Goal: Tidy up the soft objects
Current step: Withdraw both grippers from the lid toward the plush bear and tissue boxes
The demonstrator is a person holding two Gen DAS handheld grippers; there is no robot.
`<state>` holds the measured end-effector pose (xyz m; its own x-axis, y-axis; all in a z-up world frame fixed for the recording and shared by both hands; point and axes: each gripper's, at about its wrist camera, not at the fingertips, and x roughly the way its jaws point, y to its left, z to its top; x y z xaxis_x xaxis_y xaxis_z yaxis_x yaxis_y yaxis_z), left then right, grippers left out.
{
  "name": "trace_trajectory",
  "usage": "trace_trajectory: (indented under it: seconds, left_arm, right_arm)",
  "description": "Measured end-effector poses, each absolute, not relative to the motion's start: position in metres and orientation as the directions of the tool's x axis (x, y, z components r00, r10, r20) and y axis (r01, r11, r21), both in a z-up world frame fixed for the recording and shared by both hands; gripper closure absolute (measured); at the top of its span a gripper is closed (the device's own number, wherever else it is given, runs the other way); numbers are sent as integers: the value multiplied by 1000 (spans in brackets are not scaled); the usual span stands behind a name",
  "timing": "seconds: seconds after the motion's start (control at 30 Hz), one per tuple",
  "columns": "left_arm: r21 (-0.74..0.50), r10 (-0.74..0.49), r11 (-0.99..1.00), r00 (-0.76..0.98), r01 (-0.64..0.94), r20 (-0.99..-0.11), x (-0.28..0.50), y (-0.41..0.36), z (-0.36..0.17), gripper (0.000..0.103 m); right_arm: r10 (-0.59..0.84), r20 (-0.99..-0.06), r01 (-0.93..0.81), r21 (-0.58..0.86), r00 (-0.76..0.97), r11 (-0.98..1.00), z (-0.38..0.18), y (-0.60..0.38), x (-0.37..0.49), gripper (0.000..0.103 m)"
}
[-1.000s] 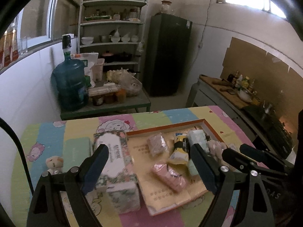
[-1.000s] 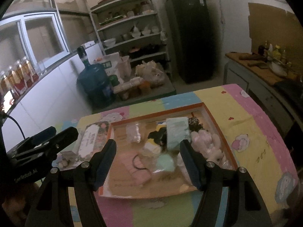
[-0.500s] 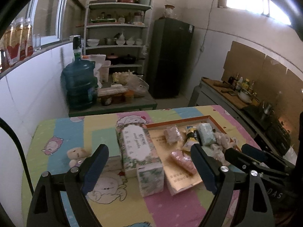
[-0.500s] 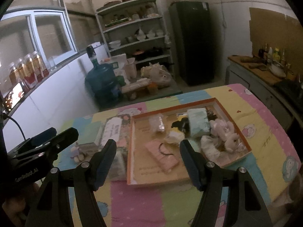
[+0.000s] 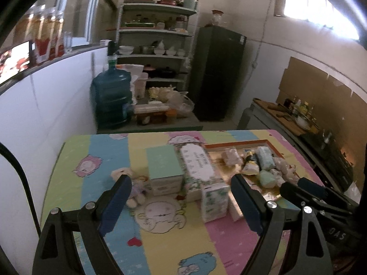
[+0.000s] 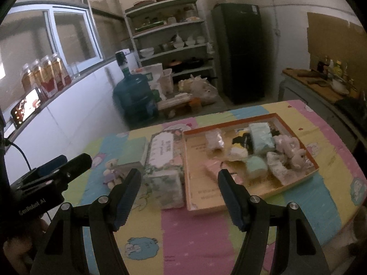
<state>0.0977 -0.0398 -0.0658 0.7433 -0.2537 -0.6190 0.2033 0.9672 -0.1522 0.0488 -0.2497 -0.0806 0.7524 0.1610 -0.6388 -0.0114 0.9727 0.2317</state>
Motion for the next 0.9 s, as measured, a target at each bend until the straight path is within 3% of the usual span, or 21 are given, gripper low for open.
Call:
trace_trajectory:
  seconds: [0.4, 0.9]
  left_arm:
    - [-184, -217, 975, 733, 127, -645, 88, 17, -84, 15]
    - [-184, -195, 979, 690, 90, -697, 99, 47, -122, 15]
  right_arm:
    - [200, -666, -62, 226, 718, 972, -106, -206, 58, 31]
    - [173, -685, -61, 185, 708, 981, -178, -186, 107, 30]
